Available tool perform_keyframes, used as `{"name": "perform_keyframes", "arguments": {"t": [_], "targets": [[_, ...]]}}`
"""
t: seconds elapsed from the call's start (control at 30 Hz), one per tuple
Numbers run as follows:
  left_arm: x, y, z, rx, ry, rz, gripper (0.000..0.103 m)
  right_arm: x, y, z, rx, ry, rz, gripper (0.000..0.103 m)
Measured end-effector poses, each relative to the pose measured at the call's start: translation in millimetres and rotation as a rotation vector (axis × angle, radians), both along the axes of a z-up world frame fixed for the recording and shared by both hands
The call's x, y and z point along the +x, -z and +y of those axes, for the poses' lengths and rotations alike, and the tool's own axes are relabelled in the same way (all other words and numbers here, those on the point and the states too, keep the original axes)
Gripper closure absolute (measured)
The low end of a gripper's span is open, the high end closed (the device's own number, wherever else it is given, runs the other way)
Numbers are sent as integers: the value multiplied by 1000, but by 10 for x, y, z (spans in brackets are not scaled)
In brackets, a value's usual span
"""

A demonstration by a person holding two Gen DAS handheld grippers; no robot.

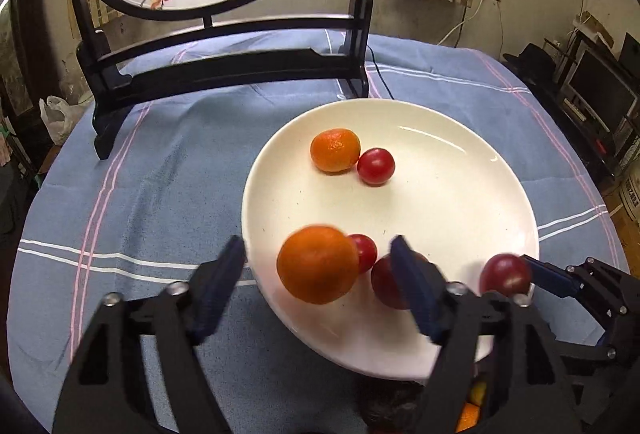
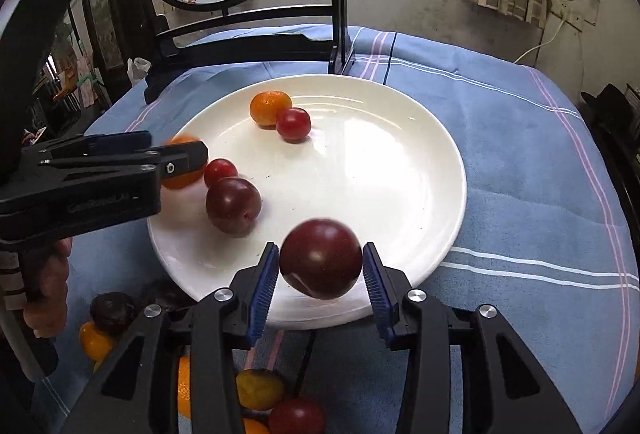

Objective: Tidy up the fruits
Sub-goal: 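Carry orange and plum onto the white plate while both tools open to release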

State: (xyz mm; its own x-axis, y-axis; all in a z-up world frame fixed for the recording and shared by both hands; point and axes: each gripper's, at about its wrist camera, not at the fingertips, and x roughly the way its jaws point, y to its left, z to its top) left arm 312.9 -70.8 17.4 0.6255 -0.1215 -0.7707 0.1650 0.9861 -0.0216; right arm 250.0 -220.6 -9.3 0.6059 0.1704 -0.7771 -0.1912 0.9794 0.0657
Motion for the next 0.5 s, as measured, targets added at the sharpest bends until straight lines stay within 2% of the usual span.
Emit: {"name": "perform_keyframes", "arguments": {"t": [0.13,0.3,0.5], "targets": [[-223,-144,-15,32,31,-73,18,-123,-41,-89,32,21,-14,52],[-526,-262,83,30,20,-109,12,-406,-146,-232,50,38,-22,49],[-946,-132,288,5,-5,-109,9,-764,-166,-322,69,56,-19,48]]}}
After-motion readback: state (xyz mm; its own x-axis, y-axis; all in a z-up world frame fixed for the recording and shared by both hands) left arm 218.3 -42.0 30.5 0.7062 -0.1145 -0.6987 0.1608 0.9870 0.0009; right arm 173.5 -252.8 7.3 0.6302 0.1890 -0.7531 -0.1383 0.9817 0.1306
